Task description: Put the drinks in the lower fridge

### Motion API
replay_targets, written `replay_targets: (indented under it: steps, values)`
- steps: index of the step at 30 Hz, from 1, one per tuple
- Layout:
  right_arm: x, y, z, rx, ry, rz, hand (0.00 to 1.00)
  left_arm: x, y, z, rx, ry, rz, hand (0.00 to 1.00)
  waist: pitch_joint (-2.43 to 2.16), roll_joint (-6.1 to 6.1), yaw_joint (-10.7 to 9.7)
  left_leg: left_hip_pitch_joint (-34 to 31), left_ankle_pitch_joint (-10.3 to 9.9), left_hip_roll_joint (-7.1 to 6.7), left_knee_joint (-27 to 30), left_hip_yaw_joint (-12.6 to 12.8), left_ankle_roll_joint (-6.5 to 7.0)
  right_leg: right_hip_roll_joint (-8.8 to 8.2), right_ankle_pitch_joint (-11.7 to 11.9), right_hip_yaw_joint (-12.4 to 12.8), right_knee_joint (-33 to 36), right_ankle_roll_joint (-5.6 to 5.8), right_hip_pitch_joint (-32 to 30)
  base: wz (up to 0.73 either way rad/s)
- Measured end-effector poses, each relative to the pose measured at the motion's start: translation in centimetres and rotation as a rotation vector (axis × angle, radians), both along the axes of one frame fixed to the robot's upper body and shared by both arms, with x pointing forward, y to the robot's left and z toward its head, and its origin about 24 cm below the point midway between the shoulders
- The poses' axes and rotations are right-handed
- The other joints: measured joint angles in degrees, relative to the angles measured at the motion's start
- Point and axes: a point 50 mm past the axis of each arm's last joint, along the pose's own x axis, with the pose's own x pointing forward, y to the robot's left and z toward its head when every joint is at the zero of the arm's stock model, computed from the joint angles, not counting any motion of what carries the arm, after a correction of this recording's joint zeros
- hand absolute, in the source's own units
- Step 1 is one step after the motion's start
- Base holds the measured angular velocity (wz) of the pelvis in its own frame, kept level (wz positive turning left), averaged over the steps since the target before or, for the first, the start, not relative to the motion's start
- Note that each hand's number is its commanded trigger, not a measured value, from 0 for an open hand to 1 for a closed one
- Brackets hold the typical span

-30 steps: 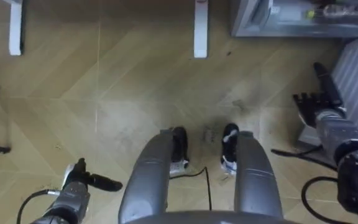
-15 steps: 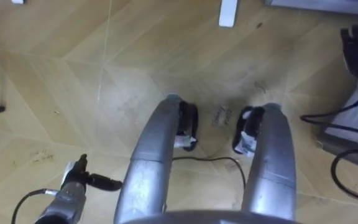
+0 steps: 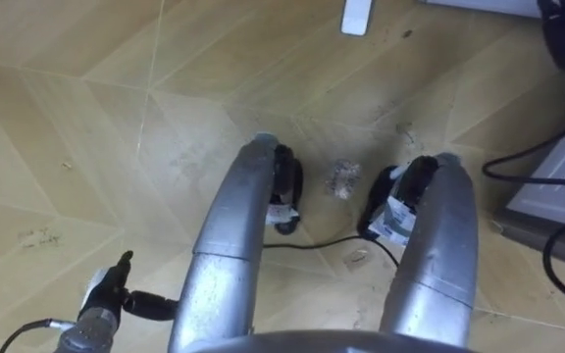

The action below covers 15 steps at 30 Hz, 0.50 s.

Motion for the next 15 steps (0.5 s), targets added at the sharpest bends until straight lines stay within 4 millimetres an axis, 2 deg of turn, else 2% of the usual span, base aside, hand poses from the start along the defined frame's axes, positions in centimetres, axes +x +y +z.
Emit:
replay_targets:
  steps: [2, 3, 5, 8, 10, 12, 15]
  values:
    - [0.1, 0.2, 0.1, -0.004, 0.02, 0.001, 0.0, -0.4, 0.4, 0.1, 0.011, 0.002, 0.021, 0.0, 0.25, -0.9, -0.02, -0.14, 0.31, 0.09, -0.05, -0.42, -0.56, -1.26, -0.41, -1.26, 0.19, -0.56, 0.06, 0.04]
    - [0.1, 0.3, -0.1, -0.004, 0.038, 0.002, 0.0, -0.9, 0.7, 0.1, 0.019, 0.008, 0.034, 0.0, 0.2, -1.62, -0.01, -0.16, 0.45, 0.21, -0.04, -0.56, -0.82, -1.85, -0.57, -1.86, 0.38, -0.84, 0.1, 0.06]
    - [0.1, 0.4, -0.2, -0.003, 0.058, 0.001, 0.0, -1.5, 0.9, 0.0, 0.023, 0.02, 0.048, 0.0, 0.21, -2.17, 0.05, -0.18, 0.58, 0.47, 0.0, -0.86, -1.09, -2.27, -0.79, -2.61, 0.56, -1.25, 0.39, 0.1]
    - [0.2, 0.8, -0.3, -0.017, 0.103, 0.0, 0.0, -2.8, 1.4, 0.1, 0.036, 0.05, 0.06, 0.0, 0.21, -2.29, 0.1, -0.11, 0.38, 0.43, 1.23, -1.83, -1.94, -3.3, -1.36, -3.85, 1.71, -2.19, 1.19, 0.06]
    - [0.3, 1.1, -0.2, -0.021, 0.128, -0.002, 0.0, -3.5, 2.1, 0.2, 0.049, 0.065, 0.075, 0.0, 0.21, -2.35, 0.47, -0.13, -0.09, 0.55, 2.53, -2.63, -2.57, -3.39, -1.92, -4.56, 2.68, -2.85, 1.65, 0.0]
    - [0.6, 1.6, 0.4, -0.041, 0.167, -0.001, 0.0, -4.3, 3.2, 0.5, 0.08, 0.069, 0.109, 0.0, 0.22, -2.37, 0.56, -0.13, -0.66, 0.6, 3.89, -3.51, -3.21, -4.38, -3.9, -5.66, 4.28, -3.13, 2.23, 0.04]
    - [0.9, 2.0, 0.9, -0.051, 0.197, -0.007, 0.0, -5.1, 4.2, 0.7, 0.121, 0.079, 0.147, 0.0, 0.2, -2.33, 0.85, 0.07, -1.12, 0.6, 4.88, -4.37, -4.01, -5.01, -5.25, -6.61, 5.43, -3.45, 2.95, 0.05]
